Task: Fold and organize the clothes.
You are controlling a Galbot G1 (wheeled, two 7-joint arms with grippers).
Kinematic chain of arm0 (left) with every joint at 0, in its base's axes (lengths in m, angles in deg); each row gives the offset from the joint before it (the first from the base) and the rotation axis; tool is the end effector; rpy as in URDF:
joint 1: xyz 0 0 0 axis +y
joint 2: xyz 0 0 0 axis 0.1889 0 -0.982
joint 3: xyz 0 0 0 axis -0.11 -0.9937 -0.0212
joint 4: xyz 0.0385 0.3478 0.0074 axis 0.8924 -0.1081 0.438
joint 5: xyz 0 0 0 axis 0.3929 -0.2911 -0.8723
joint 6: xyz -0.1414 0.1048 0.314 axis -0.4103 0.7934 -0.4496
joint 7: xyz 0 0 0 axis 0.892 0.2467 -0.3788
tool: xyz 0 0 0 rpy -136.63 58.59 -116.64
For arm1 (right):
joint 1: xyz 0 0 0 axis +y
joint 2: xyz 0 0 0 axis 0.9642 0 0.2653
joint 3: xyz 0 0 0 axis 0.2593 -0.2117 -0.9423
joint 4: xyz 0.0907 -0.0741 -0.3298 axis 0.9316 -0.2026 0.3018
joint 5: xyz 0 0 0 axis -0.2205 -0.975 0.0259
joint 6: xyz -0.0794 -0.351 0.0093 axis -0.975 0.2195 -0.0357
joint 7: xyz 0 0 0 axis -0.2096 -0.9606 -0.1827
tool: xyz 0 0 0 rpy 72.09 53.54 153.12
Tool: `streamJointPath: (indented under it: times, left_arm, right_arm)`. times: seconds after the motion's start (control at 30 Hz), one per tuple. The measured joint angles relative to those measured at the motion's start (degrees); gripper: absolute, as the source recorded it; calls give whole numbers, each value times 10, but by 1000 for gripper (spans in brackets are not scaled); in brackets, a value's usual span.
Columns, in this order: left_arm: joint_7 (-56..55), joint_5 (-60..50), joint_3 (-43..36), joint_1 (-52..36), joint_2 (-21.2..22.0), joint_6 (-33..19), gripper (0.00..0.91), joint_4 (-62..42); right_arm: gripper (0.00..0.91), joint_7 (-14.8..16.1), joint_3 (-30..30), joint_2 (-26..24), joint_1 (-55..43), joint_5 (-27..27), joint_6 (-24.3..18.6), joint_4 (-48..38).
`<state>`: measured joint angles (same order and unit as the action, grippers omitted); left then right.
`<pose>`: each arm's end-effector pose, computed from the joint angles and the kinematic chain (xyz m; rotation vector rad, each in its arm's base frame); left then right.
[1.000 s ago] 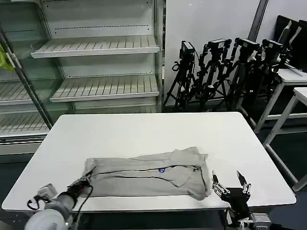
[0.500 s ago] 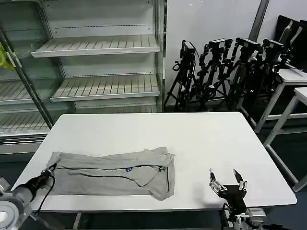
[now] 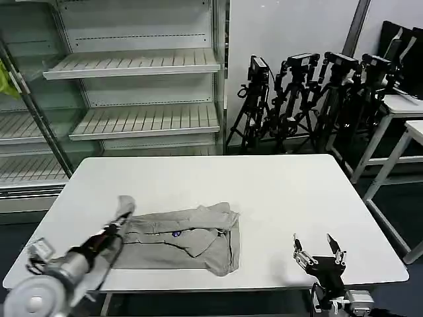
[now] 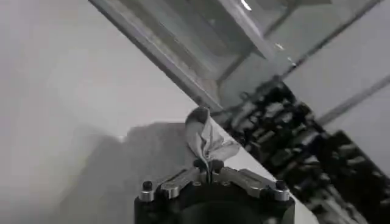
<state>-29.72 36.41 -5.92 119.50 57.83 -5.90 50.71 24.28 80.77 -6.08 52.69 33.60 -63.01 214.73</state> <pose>0.2404 0.1039 -0.1940 -0.2181 -2.4492 1.0775 0.1522 -0.0465 -0.2417 -0.0628 -2.9399 0.0117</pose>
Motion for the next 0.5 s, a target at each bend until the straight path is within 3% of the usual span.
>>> streamJointPath:
  times: [0.37, 0.43, 0.5]
  left_arm:
    - [-7, -49, -171, -72, 96, -8, 50, -34]
    - [-6, -63, -198, -83, 111, -8, 907, -47]
    - [-4, -77, -218, -90, 120, -7, 907, -57]
  right_arm:
    - [907, 1, 3, -8, -2, 6, -3, -7]
    - [907, 1, 4, -10, -3, 9, -4, -8]
    - [907, 1, 5, -13, -4, 12, -4, -8]
